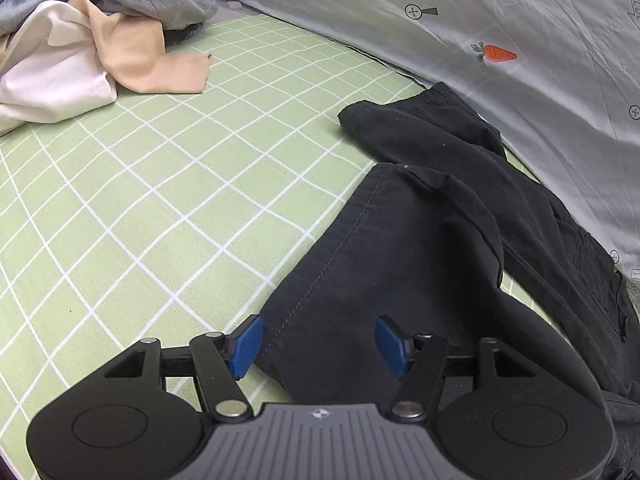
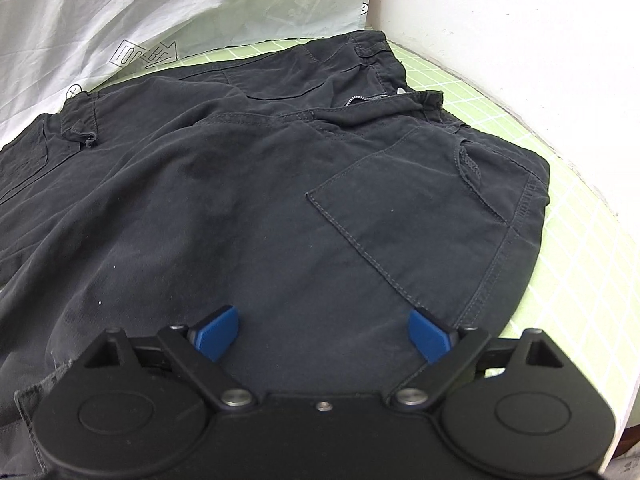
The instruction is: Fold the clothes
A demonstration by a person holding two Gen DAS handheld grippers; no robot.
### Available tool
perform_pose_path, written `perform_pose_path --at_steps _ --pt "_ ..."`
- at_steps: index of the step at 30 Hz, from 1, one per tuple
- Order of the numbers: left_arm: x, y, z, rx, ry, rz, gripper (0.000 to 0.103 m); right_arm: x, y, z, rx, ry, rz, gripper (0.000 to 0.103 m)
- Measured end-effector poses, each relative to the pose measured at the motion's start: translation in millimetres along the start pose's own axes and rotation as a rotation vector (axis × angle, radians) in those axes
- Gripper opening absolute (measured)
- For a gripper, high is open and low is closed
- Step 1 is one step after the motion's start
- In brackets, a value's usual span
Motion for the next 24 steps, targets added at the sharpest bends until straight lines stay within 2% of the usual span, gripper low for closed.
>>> perform_pose_path --at_steps 4,5,6,8,11,15,17,19,21,23,24 --pt "6 -2 4 0.050 0.052 0.030 0.059 -2 -2 1 -0.009 0.010 0.001 0.094" --pt "8 -2 4 0.065 0.070 0.031 0.050 -3 -3 1 -0.008 0.011 0.002 0.094" --pt "9 -2 3 0.084 0.085 0.030 0.048 -3 -3 2 -0.006 0.013 0.003 0.094" --pt "11 -2 1 0.124 0.114 0.028 0.049 -4 -3 2 -0.005 0.013 0.004 0.094" --pt "9 -3 -5 0.098 0.093 0.019 0.052 -6 -5 2 -0.010 0.014 0.009 0.094" --pt "12 -13 -4 0.140 0.083 -0.013 0.065 -8 -7 2 -0.014 0.011 0.014 0.094" --pt "11 -18 0 0.162 0.082 -0.001 0.065 -8 -7 2 -0.019 0.008 0.015 0.094" --pt "10 -21 3 0.174 0.108 0.021 0.056 -9 -7 1 -0.022 0.007 0.015 0.094" --pt "7 -19 3 0.176 0.131 0.046 0.034 -9 -7 1 -0.025 0.005 0.015 0.094" --pt "-5 -10 2 0.112 0.118 0.098 0.015 -9 -6 1 -0.027 0.004 0.014 0.094" --pt "-13 -5 2 0.069 0.109 0.123 0.014 -9 -6 1 -0.027 0.004 0.013 0.094"
Point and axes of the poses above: each gripper's, at about its wrist camera, not at the fingertips, and x roughly the way its jaws point, z to its right, y to its top, the point moved 9 cm from there along x, roughly the way its jaws point, and after that the axes turned 4 degrees about z, right-handed, at the moved point
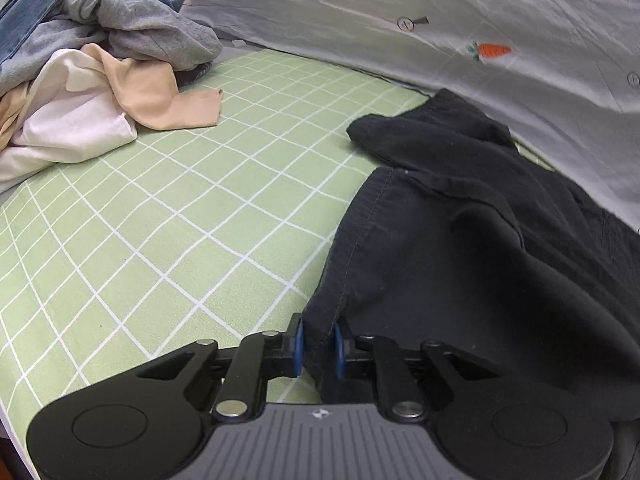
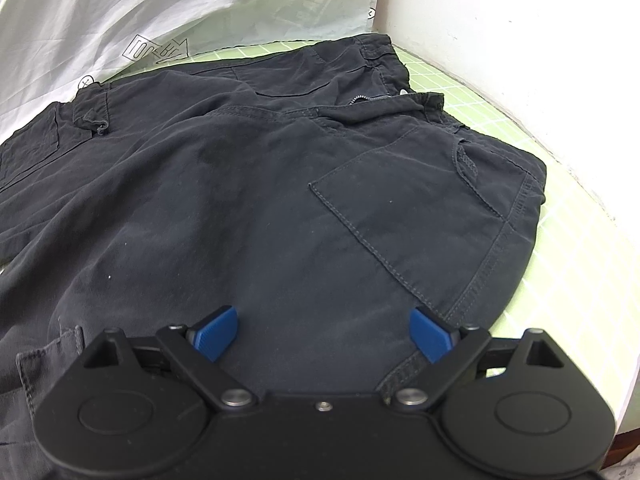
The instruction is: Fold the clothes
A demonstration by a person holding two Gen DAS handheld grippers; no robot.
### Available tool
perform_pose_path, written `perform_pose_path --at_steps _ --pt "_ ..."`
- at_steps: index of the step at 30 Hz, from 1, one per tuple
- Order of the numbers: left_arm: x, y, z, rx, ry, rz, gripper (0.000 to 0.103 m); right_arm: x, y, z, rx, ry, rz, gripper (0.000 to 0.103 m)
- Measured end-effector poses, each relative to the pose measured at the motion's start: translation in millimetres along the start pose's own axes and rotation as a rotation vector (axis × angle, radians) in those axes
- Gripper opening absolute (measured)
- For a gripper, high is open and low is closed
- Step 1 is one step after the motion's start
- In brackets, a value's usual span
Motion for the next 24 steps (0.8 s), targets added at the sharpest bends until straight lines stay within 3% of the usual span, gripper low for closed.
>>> perform_pose_path --at_steps 6,8,10,12,16,19,21,24 --pt "-57 63 -40 -0.082 0.105 0.132 0.012 -3 1 3 -0.015 0.020 0.002 0.095" --pt "-62 77 -60 -0.093 0.146 0.136 0.012 -5 1 8 -0.014 0.023 0.004 0.099" --pt "-56 79 -74 -0.035 0.235 0.127 0.013 -7 1 16 -0.003 0.020 0.000 0.099" --pt "-40 68 -82 -0.014 0.290 0.068 0.013 -9 1 27 -0.001 -0.010 0.002 0.099" --pt "-10 33 -105 -0.117 0.275 -0.047 0.017 -12 4 68 0.061 -0.091 0.015 0.099" --pt "-3 21 -118 -0.174 0.270 -0.056 0.022 -11 -4 100 0.158 -0.141 0.002 0.099" --pt "-1 19 -121 -0.184 0.252 -0.061 0.025 -7 -6 115 0.230 -0.134 -0.004 0.099" --pt "3 19 -121 -0.179 0.226 -0.069 0.029 2 -5 124 0.313 -0.083 0.000 0.087"
Point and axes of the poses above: each gripper's, at about its wrist camera, not at the fingertips, and x roughly the way its jaws point, z to its right, y to its top, the point moved 9 cm from there along x, roughly the way its jaws point, and after that the axes turned 4 degrees about z, right-handed, at the moved point
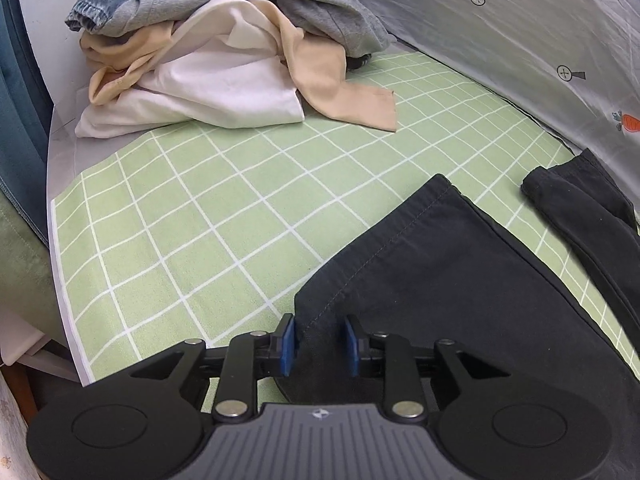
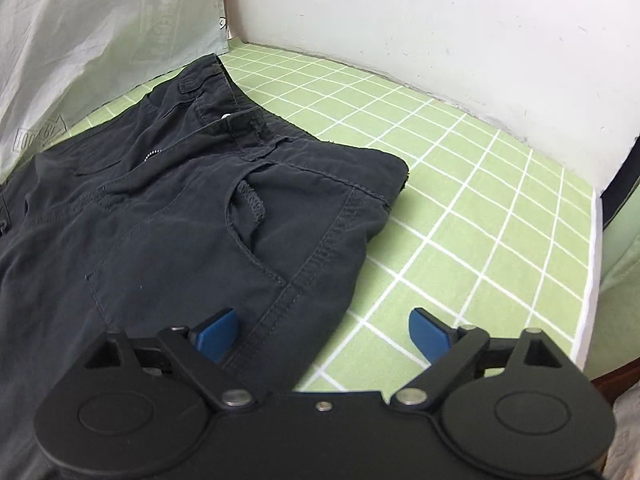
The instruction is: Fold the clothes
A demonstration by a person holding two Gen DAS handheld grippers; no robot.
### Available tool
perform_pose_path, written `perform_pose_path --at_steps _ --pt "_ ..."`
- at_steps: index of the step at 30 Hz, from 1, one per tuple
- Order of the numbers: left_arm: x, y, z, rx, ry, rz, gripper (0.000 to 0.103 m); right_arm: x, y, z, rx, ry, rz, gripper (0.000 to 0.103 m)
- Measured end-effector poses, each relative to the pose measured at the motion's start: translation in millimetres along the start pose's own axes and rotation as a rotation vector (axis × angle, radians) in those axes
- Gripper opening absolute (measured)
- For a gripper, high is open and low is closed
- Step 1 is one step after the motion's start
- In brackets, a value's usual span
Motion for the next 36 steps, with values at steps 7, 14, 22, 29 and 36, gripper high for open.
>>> perform_pose_path --at_steps 7,14,22,29,36 --pt "8 1 2 -0.018 -0.022 0.003 0.015 10 15 -16 0.017 0.089 0.034 0.032" --pt "-58 50 30 0.062 -0.092 0.106 0.012 -48 86 -15 0.050 0.195 0.240 0.005" --pt "-75 55 31 0.120 -0.077 0.038 0.016 -60 106 -14 -0.202 0.077 0.306 0.004" --pt "-9 -23 0 0.151 0.002 -0.111 0.018 -1 47 -10 -0.401 -0.027 0.165 0.004" --pt "-27 -21 0 0.142 0.002 -0.081 0.013 -36 70 -3 -0.288 -0.003 0.232 0.004"
Point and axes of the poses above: each gripper's, at about its wrist camera, not at the fingertips, and x roughly the way its jaws point, z to its right, y to its top, the point moved 9 cm from there along x, roughly the way its jaws point, and after that the axes turned 4 degrees about z, right-handed, at the moved point
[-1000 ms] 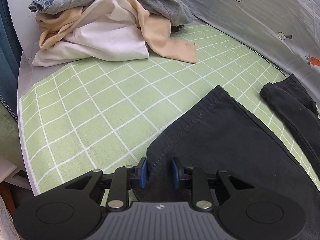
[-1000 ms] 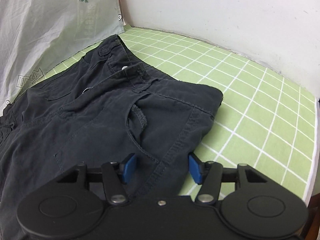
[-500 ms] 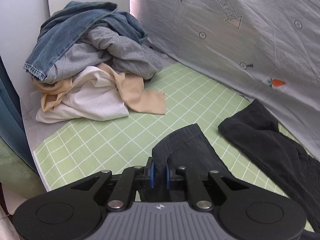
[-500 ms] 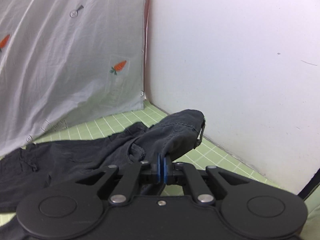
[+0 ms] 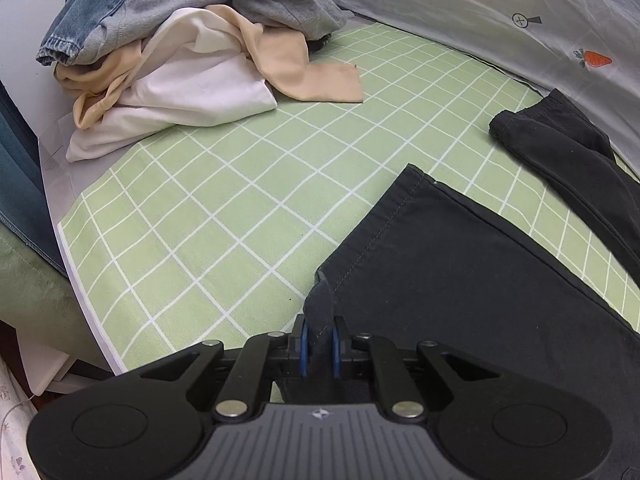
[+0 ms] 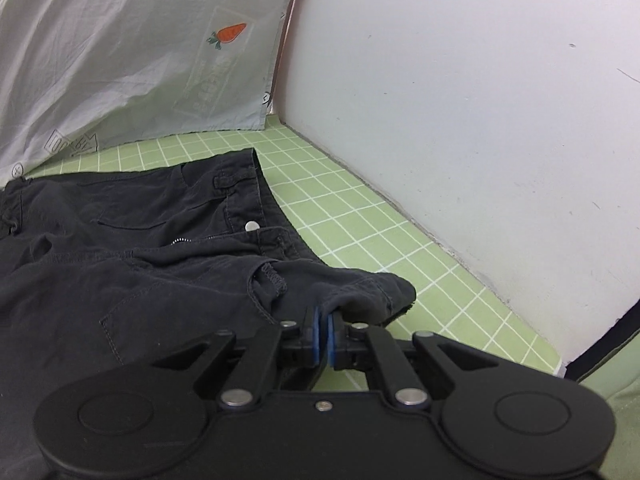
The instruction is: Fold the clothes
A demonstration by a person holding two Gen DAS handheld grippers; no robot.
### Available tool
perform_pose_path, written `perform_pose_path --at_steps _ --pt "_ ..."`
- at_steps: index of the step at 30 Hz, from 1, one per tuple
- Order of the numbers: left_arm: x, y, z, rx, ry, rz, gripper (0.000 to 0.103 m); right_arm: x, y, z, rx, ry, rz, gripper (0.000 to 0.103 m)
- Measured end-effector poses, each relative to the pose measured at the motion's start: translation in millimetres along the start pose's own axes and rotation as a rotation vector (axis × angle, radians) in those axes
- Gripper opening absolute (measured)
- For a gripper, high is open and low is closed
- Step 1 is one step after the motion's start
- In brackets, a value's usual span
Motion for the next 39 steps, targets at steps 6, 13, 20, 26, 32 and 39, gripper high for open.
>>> perform_pose_path --at_steps 6,13,20,26,32,39 --pt "10 -22 -3 0.021 0.022 -0.033 0.016 33 -44 8 -0.053 -0.065 -0.175 0.005" --pt "-11 8 -1 0.029 -0.007 0.018 0.034 12 -24 8 -0.080 -0.148 -0.083 0.068" --pt "-14 53 40 0.020 -0.056 0.090 0.049 2 25 2 -0.093 -0.210 0.024 0.086" --pt "15 89 117 0.100 -0.119 0.098 0.055 29 62 -21 -0.006 -0.184 0.061 0.094" --pt "49 160 215 0.272 -0.162 0.183 0.062 115 89 -68 -0.002 -0.046 0.019 0.094" --pt "80 234 321 0.344 -0.274 0.283 0.073 205 106 -95 0.033 -0.094 -0.057 0.093"
Point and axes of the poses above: each gripper's, at about its wrist camera, not at the fingertips, and x roughly the way its jaws point, z to its right, y to its top, the point moved 9 cm from there along x, roughly the way its jaws point, and after that the axes turned 4 degrees about z, right-handed, at the moved point
